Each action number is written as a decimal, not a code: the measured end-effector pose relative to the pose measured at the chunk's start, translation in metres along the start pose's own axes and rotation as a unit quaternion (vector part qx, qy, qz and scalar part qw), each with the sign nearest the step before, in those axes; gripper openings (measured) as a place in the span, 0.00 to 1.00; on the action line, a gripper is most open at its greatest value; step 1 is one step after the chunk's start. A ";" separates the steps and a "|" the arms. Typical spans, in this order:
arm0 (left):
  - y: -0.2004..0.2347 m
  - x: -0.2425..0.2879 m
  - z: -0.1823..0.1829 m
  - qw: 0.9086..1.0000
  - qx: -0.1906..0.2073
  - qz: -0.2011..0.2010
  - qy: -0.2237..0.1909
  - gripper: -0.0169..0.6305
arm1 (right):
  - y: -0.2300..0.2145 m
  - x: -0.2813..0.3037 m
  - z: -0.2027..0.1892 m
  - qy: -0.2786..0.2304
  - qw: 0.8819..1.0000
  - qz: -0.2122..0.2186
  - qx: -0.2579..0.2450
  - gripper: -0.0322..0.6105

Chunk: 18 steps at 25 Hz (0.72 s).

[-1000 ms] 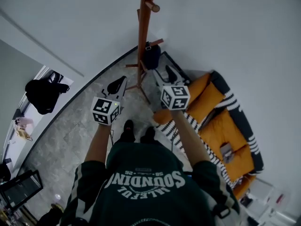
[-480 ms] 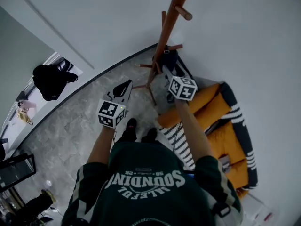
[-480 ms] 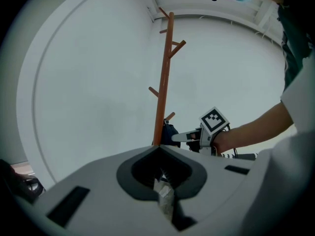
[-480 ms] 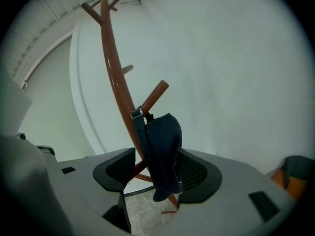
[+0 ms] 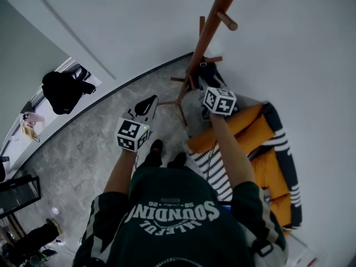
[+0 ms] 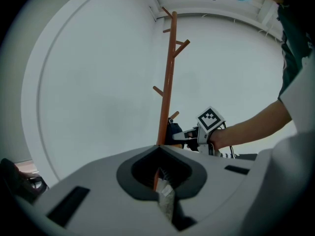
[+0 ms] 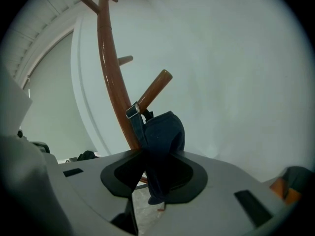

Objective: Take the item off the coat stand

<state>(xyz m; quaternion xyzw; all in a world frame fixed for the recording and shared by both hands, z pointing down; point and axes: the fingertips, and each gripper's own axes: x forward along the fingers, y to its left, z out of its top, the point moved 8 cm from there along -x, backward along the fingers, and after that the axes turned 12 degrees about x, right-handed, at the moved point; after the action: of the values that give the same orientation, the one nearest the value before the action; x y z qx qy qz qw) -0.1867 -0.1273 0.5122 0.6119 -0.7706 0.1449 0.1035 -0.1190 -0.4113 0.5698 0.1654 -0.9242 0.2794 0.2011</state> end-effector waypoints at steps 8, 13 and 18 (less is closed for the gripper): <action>-0.002 0.002 0.002 1.000 0.002 -0.006 -0.001 0.03 | 0.003 -0.009 0.005 0.004 0.997 -0.014 -0.070 0.11; -0.005 0.001 0.003 1.000 0.003 -0.009 -0.002 0.03 | 0.006 -0.014 0.006 0.005 0.995 -0.014 -0.098 0.09; -0.006 0.002 0.004 1.000 0.003 -0.012 -0.004 0.03 | 0.006 -0.022 0.014 -0.004 0.994 -0.022 -0.102 0.09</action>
<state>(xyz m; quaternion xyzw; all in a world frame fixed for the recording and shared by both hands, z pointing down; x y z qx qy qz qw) -0.1817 -0.1319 0.5096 0.6221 -0.7631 0.1436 0.1002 -0.1062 -0.4103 0.5459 0.1652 -0.9448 0.1782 0.2197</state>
